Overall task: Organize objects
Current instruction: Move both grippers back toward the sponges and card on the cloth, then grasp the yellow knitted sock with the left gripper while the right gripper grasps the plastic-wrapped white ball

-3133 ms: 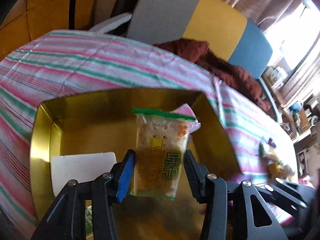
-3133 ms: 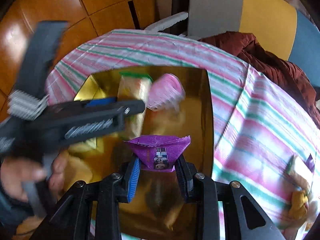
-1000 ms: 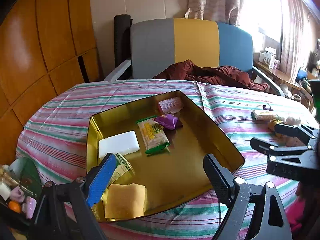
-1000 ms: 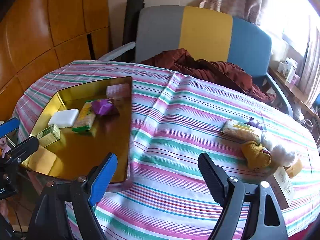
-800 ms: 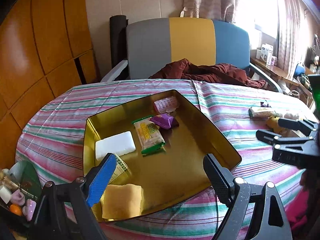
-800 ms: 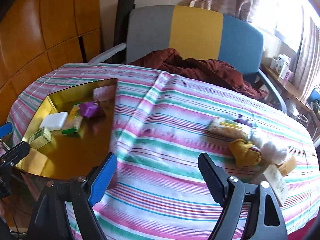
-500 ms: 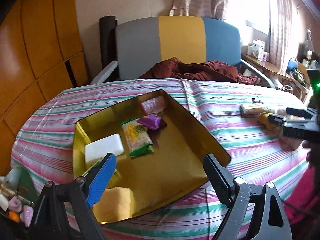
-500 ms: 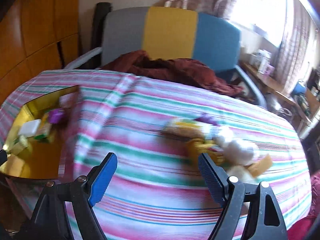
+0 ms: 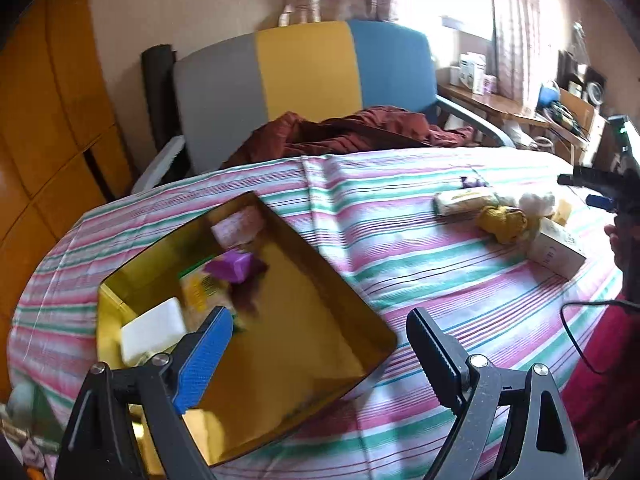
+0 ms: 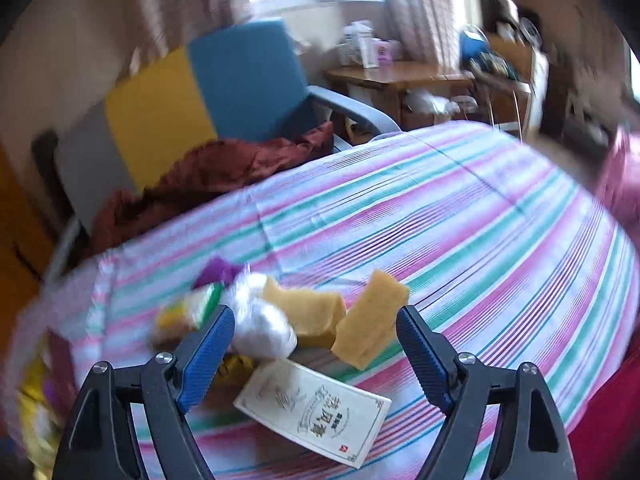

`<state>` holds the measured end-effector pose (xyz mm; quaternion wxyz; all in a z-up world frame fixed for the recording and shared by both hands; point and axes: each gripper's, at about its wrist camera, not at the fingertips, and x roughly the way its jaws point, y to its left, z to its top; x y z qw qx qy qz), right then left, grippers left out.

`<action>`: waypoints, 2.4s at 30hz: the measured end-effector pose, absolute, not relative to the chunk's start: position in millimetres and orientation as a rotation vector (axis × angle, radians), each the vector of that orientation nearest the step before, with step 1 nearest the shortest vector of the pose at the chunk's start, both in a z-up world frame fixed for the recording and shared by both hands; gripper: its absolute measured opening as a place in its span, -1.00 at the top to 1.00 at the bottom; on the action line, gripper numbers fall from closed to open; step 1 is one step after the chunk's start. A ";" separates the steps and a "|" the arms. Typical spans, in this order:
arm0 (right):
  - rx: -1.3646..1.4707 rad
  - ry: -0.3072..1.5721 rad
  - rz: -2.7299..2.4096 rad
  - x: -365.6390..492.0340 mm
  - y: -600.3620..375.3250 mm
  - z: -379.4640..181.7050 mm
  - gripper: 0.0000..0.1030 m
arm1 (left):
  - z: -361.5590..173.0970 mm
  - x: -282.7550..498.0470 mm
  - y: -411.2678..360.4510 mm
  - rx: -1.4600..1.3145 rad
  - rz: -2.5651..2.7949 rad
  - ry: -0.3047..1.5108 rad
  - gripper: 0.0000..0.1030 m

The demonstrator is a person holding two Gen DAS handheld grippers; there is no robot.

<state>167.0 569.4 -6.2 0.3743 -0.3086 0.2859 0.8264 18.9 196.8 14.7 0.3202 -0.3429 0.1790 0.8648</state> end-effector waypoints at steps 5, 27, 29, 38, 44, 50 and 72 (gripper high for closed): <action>-0.727 0.859 2.099 183.4 583.4 -7.9 -0.64 | 10.4 23.9 237.4 -0.916 2.168 0.496 -0.73; -0.758 1.039 2.128 185.4 590.1 -20.9 -0.64 | -33.7 8.4 415.1 -1.129 1.772 0.390 -0.72; -0.763 1.046 2.130 184.9 590.9 -21.8 -0.64 | -39.4 5.5 432.6 -1.154 1.746 0.359 -0.72; -0.811 1.029 2.137 176.7 590.1 -25.6 -0.64 | -68.1 -12.3 479.5 -1.271 1.692 0.223 -0.73; -0.839 1.010 2.136 173.2 589.9 -27.8 -0.64 | -79.3 -17.5 485.3 -1.248 1.676 0.208 -0.24; -0.867 0.976 2.162 166.3 585.0 -27.1 -0.64 | -73.8 -10.7 449.1 -1.234 1.671 0.196 0.08; -1.020 0.744 2.226 137.3 554.6 -28.1 -0.59 | -54.4 4.7 357.7 -1.256 1.743 0.108 -0.47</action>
